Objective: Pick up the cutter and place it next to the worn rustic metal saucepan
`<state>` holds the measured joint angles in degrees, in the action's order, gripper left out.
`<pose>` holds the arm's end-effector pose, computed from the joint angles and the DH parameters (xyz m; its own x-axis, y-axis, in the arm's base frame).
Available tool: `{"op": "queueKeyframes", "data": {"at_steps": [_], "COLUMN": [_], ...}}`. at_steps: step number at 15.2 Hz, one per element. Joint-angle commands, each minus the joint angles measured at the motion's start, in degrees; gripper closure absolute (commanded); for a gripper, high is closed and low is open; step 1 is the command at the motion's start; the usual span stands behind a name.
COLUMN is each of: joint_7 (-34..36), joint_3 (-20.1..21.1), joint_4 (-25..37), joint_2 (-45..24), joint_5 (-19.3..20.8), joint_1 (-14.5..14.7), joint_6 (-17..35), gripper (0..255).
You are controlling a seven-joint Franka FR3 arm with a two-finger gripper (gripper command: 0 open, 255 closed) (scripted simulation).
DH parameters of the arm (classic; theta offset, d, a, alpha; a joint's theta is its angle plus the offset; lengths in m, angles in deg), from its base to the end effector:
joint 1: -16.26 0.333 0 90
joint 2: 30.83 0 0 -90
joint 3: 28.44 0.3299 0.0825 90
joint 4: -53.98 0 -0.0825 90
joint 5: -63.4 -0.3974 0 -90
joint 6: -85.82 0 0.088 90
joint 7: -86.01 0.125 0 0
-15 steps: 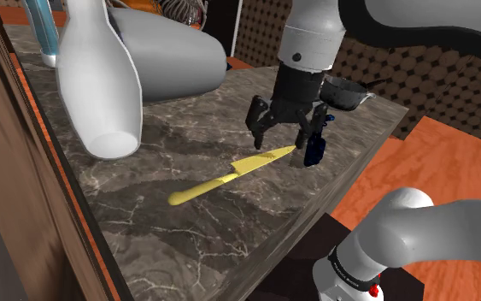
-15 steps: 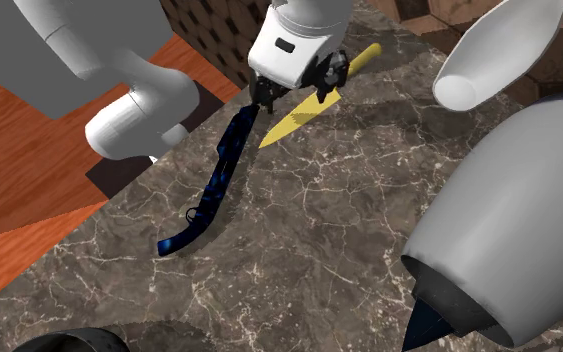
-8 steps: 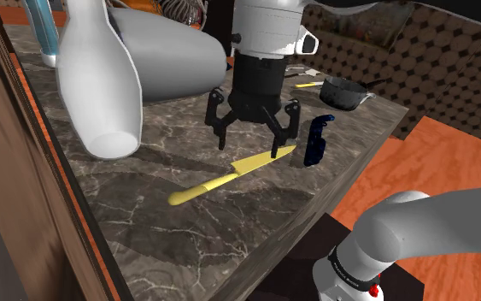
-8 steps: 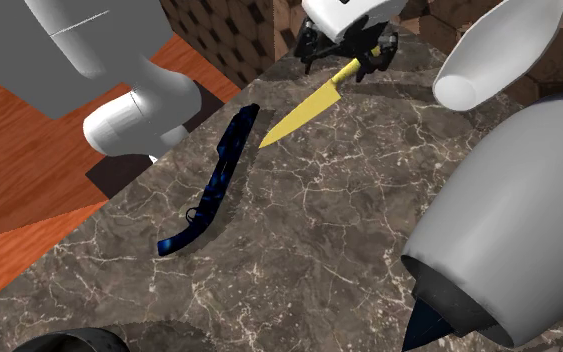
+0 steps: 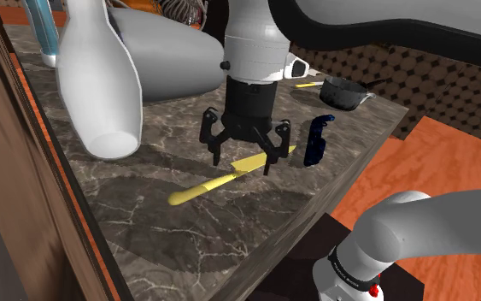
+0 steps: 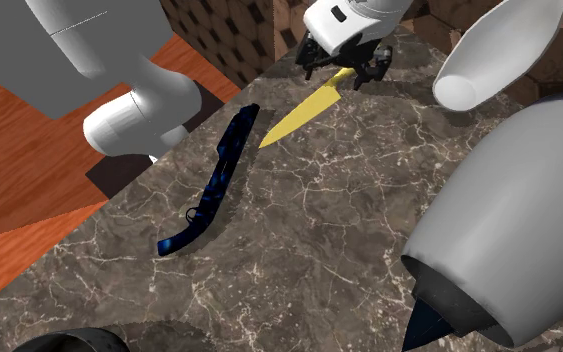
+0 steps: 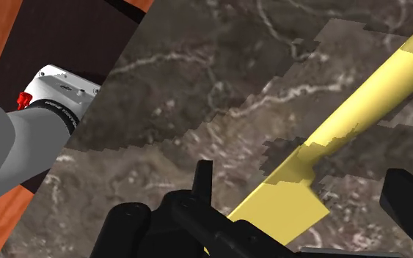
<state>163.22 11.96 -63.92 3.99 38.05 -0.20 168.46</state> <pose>0.3161 0.2757 0.5814 0.5162 -0.8517 -0.0900 -0.8447 -0.5237 0.1105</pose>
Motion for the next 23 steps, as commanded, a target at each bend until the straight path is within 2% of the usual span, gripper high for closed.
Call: {"op": "queueKeyframes", "data": {"at_steps": [1, 7, 8, 17, 23], "joint_7": [-0.1, -0.1, -0.1, -0.1, 0.8], "joint_3": [0.1, 0.1, 0.1, 0.1, -0.8], "joint_4": [-0.8, -0.8, -0.8, -0.8, 4.5], "joint_2": [0.3, 0.3, 0.3, 0.3, -1.0], "joint_5": [-0.2, -0.2, -0.2, -0.2, 0.8], "joint_1": [0.1, 0.1, 0.1, 0.1, -0.4], "joint_6": [0.6, 0.6, 0.6, 0.6, -3.5], "gripper": [0, 0, 255, 255, 255]}}
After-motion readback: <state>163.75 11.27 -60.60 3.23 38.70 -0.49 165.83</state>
